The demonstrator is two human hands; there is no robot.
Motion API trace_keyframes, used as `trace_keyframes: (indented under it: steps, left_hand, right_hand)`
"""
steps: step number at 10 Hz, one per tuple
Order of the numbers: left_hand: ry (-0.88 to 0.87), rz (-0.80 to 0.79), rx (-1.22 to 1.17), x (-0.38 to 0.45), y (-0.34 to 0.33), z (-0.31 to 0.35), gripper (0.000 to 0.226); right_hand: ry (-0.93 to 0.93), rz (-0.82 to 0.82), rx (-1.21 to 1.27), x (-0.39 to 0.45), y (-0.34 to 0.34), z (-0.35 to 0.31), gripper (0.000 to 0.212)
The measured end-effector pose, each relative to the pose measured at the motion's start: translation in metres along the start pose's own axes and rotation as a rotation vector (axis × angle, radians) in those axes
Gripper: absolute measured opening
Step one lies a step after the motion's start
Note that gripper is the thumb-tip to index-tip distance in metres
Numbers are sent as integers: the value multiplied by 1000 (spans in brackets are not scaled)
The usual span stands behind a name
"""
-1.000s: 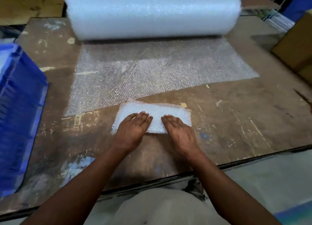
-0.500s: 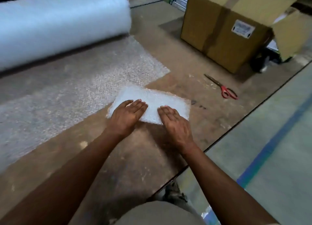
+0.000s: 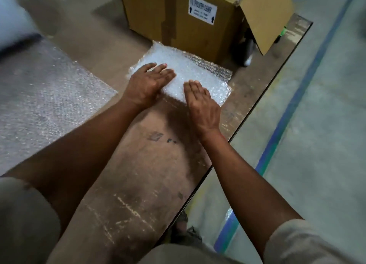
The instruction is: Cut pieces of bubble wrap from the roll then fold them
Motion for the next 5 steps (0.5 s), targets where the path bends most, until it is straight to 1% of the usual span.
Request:
trace_keyframes:
  steps: [1,2,3,4,5]
  left_hand:
    - [53,-118,-2,32,-20,-6,69]
    - [144,-367,-26,42,-48,-8,83]
    - [183,-501,-75,40,-60,-6,105]
    - [167,-530,-30,35,-63,-8,115]
    - [188,-581,12,23,-67,-4,116]
  right_hand:
    - [-110,-47,3,9,-15,14,52]
    - [-210,-336,102,5,-36,19,57]
    - [-225,-394,175,-1,-41,21,75]
    - [-185,-362,173,0,-43,18,96]
    - [-181,-425,176,-1,-50,19,107]
Point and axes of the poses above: each hand's wrist, its own x-axis towards the middle knuckle, its own y-axis out of the back of the hand, z = x × y, the point moved 5 cm from there along x, towards the middle knuckle, and after that the axes turned 3 degrees about -z, right-handed, at the moved point
